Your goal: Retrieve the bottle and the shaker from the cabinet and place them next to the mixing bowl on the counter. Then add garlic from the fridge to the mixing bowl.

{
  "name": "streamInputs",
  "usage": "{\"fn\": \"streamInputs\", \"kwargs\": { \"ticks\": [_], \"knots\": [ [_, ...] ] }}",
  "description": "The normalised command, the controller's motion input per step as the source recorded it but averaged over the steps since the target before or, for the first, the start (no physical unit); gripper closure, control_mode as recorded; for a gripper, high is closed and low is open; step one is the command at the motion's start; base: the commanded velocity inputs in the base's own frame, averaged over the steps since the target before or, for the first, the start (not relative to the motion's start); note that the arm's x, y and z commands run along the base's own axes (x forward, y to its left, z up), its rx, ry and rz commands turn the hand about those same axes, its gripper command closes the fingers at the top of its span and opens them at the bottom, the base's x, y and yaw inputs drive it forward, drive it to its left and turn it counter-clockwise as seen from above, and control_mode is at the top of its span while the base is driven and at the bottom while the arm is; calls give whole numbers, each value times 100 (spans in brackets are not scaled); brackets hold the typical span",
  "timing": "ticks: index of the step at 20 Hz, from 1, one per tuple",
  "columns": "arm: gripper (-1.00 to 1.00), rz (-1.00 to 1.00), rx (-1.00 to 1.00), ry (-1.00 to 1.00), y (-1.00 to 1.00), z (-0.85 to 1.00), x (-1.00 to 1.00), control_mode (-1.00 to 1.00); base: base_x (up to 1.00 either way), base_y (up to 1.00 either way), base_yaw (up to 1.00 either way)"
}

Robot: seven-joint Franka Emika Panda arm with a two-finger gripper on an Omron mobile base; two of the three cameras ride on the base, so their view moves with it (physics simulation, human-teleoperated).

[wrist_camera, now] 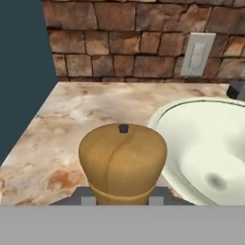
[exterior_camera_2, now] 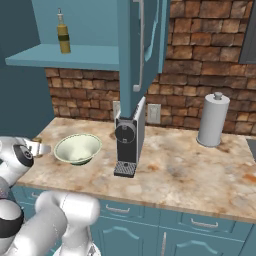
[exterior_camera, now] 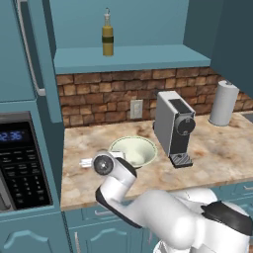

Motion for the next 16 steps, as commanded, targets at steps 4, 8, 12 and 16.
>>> {"fn": "streamInputs", "kwargs": {
  "ticks": [4,8,12,16],
  "knots": [
    [100,-4,0,0,14,-53,24,-100,0,0,0],
    [100,-2,0,0,8,-39,16,-100,0,0,0],
    [100,-1,0,0,4,-38,13,-100,0,0,0],
    [100,-1,0,0,4,-24,18,-100,0,0,0]
  ]
}}
